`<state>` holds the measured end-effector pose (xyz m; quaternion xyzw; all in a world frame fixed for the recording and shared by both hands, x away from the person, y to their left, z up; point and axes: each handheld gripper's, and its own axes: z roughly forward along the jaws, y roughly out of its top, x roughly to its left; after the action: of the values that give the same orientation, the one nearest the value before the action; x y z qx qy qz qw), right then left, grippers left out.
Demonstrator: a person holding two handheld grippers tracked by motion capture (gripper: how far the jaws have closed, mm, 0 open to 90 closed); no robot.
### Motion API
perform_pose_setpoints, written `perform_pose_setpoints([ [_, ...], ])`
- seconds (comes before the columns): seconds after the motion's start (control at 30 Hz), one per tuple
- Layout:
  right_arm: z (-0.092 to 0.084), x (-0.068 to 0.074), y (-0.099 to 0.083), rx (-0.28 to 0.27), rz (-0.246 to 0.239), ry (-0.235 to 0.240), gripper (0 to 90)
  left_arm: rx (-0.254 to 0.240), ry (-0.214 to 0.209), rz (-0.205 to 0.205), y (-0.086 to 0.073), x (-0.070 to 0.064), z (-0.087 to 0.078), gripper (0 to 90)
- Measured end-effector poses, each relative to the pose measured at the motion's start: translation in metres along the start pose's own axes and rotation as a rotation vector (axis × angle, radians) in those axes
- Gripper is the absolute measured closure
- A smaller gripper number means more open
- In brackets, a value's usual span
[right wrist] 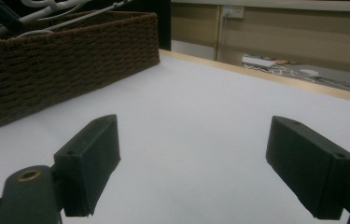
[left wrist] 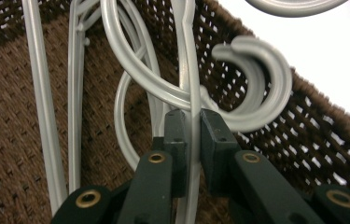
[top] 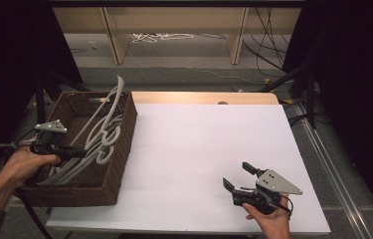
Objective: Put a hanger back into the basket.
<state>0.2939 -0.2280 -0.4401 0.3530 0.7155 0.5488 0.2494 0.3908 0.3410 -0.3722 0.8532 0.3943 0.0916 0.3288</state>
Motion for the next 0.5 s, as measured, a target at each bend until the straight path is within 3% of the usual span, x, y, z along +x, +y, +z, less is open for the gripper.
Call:
perform_pose_setpoints([
  [0.4,0.0,0.0,0.0,0.011,0.003,0.004,18.4,0.066,-0.018,-0.008,-0.022,0.005,-0.002,81.5],
  [0.5,0.0,0.0,0.0,0.011,0.004,0.002,18.4,0.098,-0.035,0.016,-0.026,0.006,-0.001,81.5],
])
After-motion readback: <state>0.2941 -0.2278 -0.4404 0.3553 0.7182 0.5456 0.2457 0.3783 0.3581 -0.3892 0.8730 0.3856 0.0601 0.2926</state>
